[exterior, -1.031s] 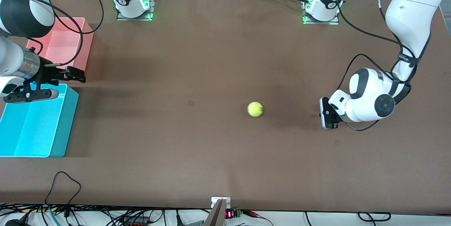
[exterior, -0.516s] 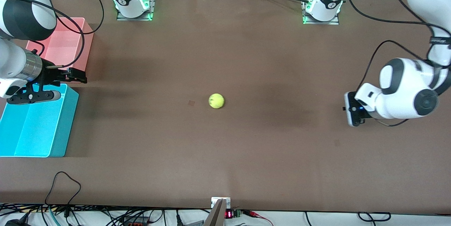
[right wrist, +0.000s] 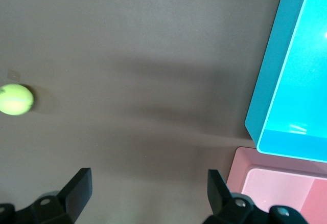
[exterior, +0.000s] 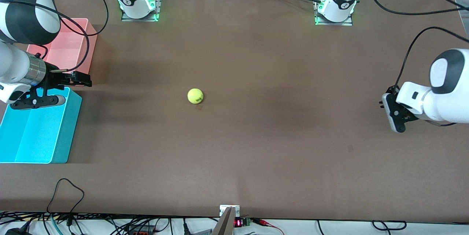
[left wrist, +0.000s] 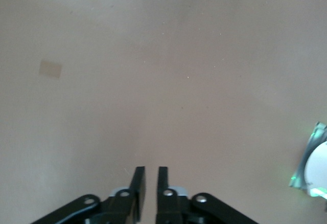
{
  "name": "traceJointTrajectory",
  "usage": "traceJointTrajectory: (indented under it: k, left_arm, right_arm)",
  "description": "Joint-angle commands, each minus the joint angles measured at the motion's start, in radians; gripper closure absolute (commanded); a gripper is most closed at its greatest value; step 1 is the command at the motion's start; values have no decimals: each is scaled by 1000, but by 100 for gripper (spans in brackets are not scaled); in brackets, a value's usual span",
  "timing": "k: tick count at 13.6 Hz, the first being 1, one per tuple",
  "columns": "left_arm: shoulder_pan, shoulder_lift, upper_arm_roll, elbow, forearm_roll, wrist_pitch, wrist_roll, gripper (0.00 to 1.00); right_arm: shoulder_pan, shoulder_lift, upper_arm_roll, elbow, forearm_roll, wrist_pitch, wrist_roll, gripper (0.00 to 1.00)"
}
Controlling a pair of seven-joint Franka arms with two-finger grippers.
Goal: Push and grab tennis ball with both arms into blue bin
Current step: 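Push the tennis ball with the left gripper toward the right gripper, then raise the left gripper away while the right gripper reaches toward the ball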
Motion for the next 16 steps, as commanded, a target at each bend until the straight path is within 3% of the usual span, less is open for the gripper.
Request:
traceJointTrajectory:
  k: [1, 6, 9, 11, 14, 16]
  left_arm:
    - [-10, -81, -7, -4, 22, -59, -83, 0]
    - [-13, -184, -12, 25, 21, -150, -505, 0]
    - [-15, -187, -10, 111, 22, -200, -652, 0]
    - [-50, -230, 16, 97, 11, -201, -735, 0]
    - [-234, -276, 241, 82, -41, -191, -980, 0]
    - [-280, -339, 318, -7, -105, -137, -1187, 0]
  right_arm:
    - [1, -7, 1, -3, -10, -13, 0, 0]
    - [16, -7, 1, -4, -10, -32, 3, 0]
    - [18, -7, 1, -9, -10, -79, 10, 0]
    - [21, -7, 4, -32, 1, -73, 11, 0]
    - [67, -8, 6, -81, 8, -46, 22, 0]
    - [90, -30, 4, -173, 21, 37, 30, 0]
